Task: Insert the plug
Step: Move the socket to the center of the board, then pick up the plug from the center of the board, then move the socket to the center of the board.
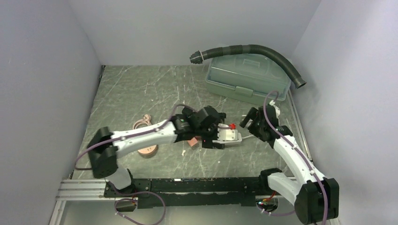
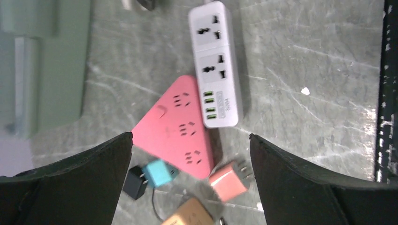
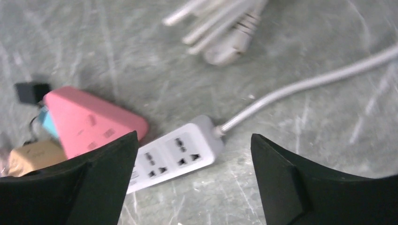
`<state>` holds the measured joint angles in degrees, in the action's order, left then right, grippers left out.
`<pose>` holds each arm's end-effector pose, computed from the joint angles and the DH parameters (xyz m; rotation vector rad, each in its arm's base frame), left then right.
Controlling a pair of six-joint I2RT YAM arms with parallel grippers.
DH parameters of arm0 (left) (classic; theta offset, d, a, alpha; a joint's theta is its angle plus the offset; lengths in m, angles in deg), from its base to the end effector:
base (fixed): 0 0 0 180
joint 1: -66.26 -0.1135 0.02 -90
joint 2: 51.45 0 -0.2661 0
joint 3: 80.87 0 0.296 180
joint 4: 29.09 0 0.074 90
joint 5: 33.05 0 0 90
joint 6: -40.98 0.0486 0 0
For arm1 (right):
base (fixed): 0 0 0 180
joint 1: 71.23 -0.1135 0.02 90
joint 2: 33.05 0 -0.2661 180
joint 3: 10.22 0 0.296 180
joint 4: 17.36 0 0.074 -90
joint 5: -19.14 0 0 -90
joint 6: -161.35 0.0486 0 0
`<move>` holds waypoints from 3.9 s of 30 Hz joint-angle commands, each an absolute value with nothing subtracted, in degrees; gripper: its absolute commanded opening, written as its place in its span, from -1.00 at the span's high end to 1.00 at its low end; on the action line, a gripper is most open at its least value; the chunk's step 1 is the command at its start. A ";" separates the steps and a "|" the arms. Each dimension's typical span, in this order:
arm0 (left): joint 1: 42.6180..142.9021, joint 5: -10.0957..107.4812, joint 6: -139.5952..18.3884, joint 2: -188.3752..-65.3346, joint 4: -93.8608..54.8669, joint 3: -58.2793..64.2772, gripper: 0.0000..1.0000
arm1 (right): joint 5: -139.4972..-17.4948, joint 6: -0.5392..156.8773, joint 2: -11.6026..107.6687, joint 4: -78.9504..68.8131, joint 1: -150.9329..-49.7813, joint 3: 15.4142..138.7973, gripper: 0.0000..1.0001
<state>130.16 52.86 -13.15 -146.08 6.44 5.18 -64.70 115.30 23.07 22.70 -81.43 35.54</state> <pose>0.1826 -0.3806 0.2493 1.8287 1.4940 -0.3239 0.2379 0.0375 0.1869 0.7611 2.3447 0.2856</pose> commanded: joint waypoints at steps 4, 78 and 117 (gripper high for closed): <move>122.46 52.14 -22.62 -135.09 11.87 -0.74 -0.99 | -84.86 98.78 25.35 16.01 -81.40 44.58 -0.99; 116.12 45.32 -27.37 -140.77 13.30 3.92 -0.99 | -102.97 100.32 33.81 1.69 -80.02 40.49 0.90; 123.63 53.02 -30.74 -164.34 15.85 11.50 0.22 | -92.23 101.17 14.01 21.31 -62.88 43.93 1.00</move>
<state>125.13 49.73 -31.13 -168.85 13.11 15.23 -87.11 99.30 14.83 27.11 -63.04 42.90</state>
